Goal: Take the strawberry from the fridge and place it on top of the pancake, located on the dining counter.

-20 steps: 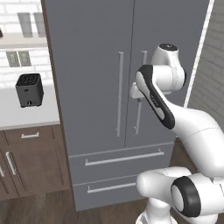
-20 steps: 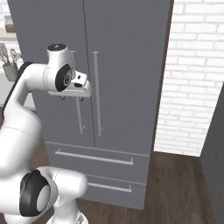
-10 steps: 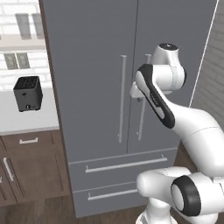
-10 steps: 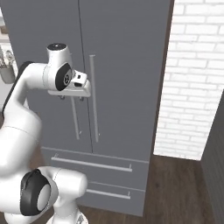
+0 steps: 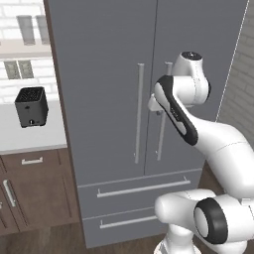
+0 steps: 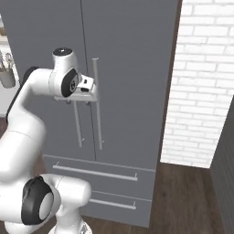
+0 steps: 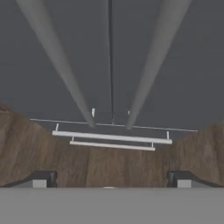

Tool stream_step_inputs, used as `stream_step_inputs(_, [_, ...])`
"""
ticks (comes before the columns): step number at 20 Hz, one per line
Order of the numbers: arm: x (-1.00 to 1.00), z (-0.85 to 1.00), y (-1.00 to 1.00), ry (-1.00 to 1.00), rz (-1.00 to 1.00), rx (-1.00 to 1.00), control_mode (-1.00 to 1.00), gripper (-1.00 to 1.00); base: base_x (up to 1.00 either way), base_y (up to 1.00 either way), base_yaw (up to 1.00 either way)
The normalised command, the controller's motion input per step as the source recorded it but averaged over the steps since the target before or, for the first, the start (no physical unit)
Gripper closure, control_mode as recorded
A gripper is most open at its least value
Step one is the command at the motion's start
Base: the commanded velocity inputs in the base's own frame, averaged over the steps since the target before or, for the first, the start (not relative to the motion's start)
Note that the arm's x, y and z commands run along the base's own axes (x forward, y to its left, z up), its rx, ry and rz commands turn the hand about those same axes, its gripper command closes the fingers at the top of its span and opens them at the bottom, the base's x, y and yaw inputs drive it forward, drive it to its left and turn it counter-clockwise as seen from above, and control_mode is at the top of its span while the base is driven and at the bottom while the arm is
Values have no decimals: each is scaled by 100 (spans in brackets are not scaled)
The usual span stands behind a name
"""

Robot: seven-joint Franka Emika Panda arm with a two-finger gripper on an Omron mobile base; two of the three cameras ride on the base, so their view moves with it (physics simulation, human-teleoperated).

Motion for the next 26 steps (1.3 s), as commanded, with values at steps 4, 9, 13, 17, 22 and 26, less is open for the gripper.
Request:
stream_step_inputs(4, [42, -31, -57, -25, 0, 4, -100, -100, 0, 0, 0])
stream_step_inputs(9, [47, -8, -29, -1, -10, 0, -100, -100, 0, 0, 0])
stream_step_inputs(13, [62, 0, 4, 0, -16, 0, -100, -100, 0, 0, 0])
stream_step_inputs(17, [44, -5, 6, 0, -7, 0, -100, -100, 0, 0, 0])
stream_step_inputs(22, [25, -14, 0, -5, 0, 0, -100, -100, 0, 0, 0])
stream_step_inputs(26, [23, -14, -9, -5, 1, 0, -100, -100, 0, 0, 0])
